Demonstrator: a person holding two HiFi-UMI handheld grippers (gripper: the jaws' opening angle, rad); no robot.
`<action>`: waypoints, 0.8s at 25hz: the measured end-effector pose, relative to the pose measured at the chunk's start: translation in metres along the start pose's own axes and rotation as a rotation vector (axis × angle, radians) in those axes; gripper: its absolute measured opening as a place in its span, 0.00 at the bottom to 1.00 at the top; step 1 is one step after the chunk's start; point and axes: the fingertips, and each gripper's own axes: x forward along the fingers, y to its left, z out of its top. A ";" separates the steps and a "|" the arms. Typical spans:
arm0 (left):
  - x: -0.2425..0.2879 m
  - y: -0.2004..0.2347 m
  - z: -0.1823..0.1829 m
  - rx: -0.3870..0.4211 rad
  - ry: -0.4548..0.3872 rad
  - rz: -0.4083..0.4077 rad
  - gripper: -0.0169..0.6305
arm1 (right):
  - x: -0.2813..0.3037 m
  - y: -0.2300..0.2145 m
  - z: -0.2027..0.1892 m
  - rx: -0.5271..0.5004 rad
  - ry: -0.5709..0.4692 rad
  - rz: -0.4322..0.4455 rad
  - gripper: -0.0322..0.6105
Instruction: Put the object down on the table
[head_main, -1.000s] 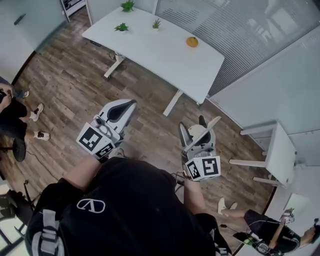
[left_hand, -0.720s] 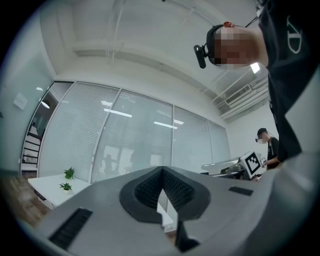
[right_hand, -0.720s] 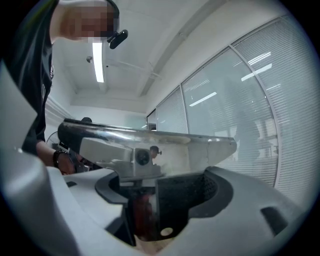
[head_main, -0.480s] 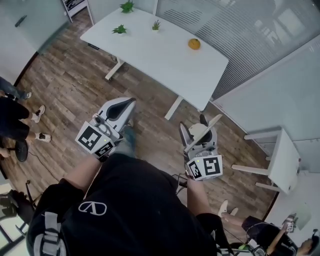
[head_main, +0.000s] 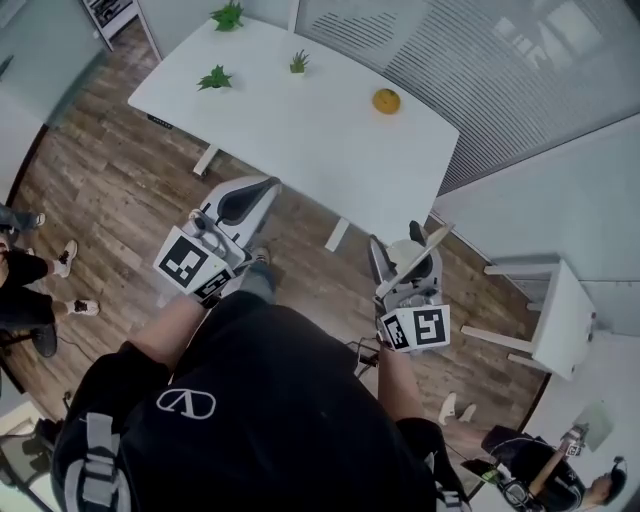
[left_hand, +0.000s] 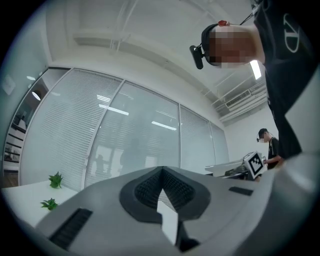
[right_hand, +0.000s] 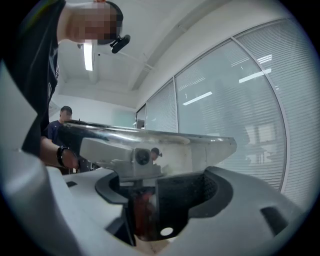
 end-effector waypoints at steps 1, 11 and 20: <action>0.009 0.018 -0.002 -0.003 0.008 -0.016 0.03 | 0.017 -0.004 0.002 -0.007 -0.001 -0.008 0.55; 0.083 0.138 0.006 -0.023 -0.029 -0.099 0.03 | 0.151 -0.031 0.019 -0.056 0.005 -0.047 0.54; 0.129 0.174 0.000 -0.028 -0.046 -0.085 0.03 | 0.212 -0.063 0.017 -0.053 0.025 -0.001 0.54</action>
